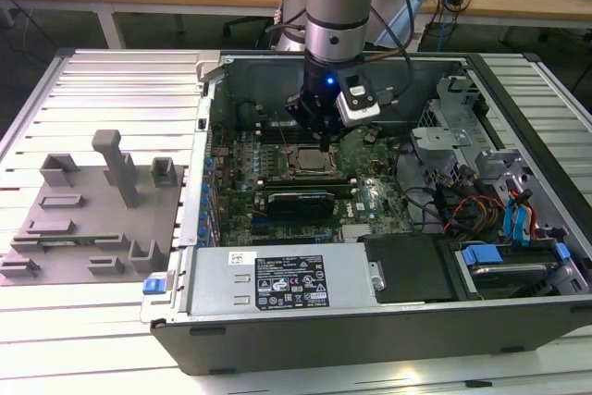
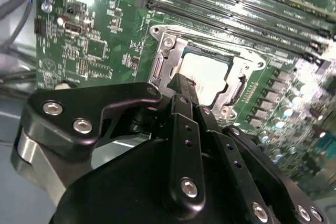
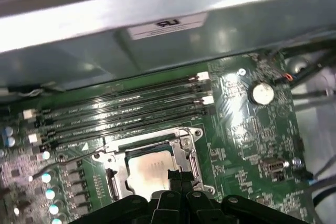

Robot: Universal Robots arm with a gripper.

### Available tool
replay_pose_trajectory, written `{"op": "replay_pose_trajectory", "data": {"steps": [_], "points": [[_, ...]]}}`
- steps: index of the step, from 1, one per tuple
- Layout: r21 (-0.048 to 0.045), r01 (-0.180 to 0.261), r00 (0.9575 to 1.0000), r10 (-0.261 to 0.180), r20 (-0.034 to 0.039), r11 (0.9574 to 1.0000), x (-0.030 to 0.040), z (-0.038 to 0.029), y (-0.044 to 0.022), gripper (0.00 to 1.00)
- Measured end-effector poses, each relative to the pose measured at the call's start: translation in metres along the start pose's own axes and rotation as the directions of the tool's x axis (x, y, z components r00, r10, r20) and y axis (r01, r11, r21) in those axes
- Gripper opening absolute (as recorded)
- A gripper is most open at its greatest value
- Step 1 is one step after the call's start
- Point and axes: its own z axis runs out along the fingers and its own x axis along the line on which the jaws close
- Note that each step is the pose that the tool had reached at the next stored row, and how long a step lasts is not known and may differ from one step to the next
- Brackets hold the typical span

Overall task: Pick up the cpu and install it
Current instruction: 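Close the cpu cover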

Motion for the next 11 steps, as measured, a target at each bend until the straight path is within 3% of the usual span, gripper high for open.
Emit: {"op": "replay_pose_trajectory", "data": {"steps": [4,6,9,11], "points": [[-0.0036,0.083,0.9965,-0.083,0.0001,0.9965,0.0001,0.0016,0.0,0.11],[-0.0027,0.123,0.9925,-0.123,-0.0023,0.9925,0.0001,0.0022,0.0001,0.11],[0.0196,0.177,0.9842,-0.177,-0.0087,0.984,0.0002,0.0027,0.0,0.11],[0.0274,0.21,0.9776,-0.21,-0.0102,0.9773,0.0012,0.004,-0.0002,0.11]]}}
